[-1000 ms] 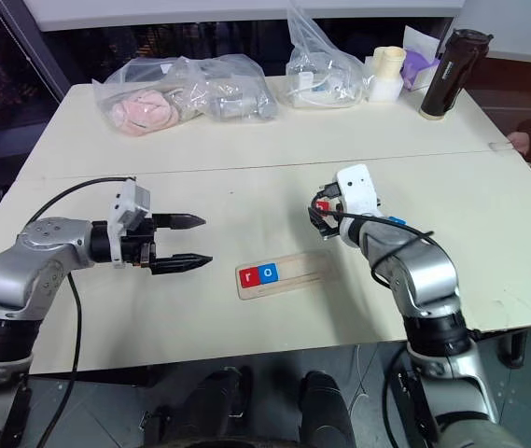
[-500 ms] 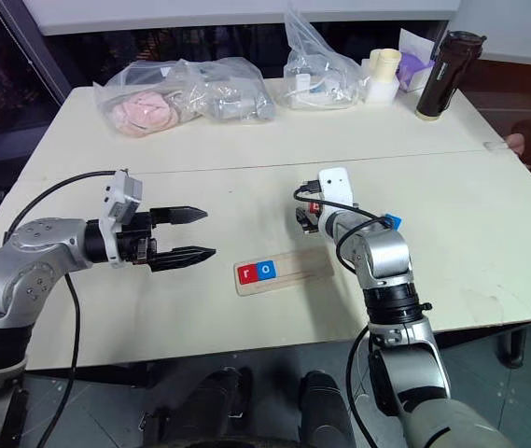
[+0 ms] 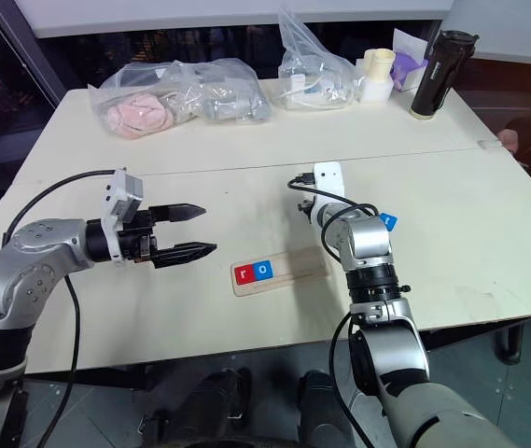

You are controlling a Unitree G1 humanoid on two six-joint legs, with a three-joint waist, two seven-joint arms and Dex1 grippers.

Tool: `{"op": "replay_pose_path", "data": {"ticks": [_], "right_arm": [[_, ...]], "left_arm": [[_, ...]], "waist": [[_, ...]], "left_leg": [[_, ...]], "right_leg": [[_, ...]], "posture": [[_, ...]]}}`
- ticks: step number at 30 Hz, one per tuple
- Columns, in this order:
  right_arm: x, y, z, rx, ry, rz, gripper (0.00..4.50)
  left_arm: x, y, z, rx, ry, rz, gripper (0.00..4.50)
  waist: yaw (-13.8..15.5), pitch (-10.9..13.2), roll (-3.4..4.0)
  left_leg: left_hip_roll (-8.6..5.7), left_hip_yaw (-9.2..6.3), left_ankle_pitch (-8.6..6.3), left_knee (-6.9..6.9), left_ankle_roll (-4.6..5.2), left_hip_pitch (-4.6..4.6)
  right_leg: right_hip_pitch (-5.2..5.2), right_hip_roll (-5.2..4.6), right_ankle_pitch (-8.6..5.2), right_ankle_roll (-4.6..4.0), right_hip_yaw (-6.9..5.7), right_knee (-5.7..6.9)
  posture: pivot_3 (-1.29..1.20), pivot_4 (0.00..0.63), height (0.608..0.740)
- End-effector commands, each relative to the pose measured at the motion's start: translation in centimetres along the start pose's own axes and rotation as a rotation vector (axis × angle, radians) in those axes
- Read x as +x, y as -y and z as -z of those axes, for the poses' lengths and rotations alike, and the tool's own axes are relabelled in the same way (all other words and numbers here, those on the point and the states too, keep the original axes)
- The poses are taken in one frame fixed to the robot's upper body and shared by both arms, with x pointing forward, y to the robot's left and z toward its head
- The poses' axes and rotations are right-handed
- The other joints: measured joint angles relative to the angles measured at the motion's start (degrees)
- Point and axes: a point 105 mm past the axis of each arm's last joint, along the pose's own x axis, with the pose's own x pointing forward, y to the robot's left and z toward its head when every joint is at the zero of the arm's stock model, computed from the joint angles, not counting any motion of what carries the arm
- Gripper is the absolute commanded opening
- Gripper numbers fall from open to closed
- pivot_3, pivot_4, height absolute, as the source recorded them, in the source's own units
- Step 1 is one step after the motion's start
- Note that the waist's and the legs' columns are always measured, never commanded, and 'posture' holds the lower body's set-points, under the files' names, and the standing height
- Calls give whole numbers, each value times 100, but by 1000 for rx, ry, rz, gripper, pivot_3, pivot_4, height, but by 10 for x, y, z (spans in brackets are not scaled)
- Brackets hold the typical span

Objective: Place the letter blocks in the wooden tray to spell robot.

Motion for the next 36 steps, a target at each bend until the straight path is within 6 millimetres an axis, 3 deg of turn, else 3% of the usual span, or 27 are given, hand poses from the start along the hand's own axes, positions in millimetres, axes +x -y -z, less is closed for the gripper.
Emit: {"op": "replay_pose_path", "data": {"ticks": [1,5,10,15,18,23,34,35,36], "right_arm": [[-1,-6,20,-16,-70,-18,1186],[-15,-8,5,-74,-2,-48,1186],[-55,4,-20,-155,84,-73,1186],[-96,32,3,-165,5,-52,1186],[-115,44,33,-78,-55,-28,1186],[-119,55,63,41,-92,40,1186],[-110,58,64,46,-62,58,1186],[-109,59,62,38,-55,57,2284],[-109,60,61,33,-49,55,2684]], "left_arm": [[0,0,-9,55,20,-11,4500],[3,0,-9,56,27,-12,4500],[8,2,-8,49,33,6,4500],[11,5,-5,35,32,41,4500],[12,13,-3,33,33,104,4500],[14,25,3,46,12,192,4500],[16,24,6,63,2,182,4500],[16,24,6,62,2,180,4500],[17,24,7,61,2,179,4500]], "waist": [[2,-1,0],[4,-1,1],[17,4,8],[44,2,5],[35,2,4],[16,4,9],[24,6,12],[23,6,12],[23,6,12]], "left_leg": [[0,0,0,-1,0,1],[0,0,0,0,0,2],[-1,1,0,0,0,1],[1,-2,-1,-2,1,1],[1,-1,-2,-2,2,0],[5,7,-1,4,3,0],[7,3,0,3,3,1],[7,3,0,3,3,1],[7,3,0,3,3,1]], "right_leg": [[0,0,0,0,0,0],[1,0,0,0,0,0],[-1,-1,0,0,1,0],[1,-1,-1,0,-2,-3],[3,-4,-2,-1,-2,-7],[-1,-4,-9,-22,4,-8],[2,-3,-9,-23,1,-12],[2,-4,-9,-23,1,-12],[2,-4,-9,-23,1,-12]], "posture": [[0,150,725],[0,150,725],[0,150,725],[0,150,725],[0,150,725],[0,150,725],[0,150,725],[0,150,725],[0,150,725]]}}
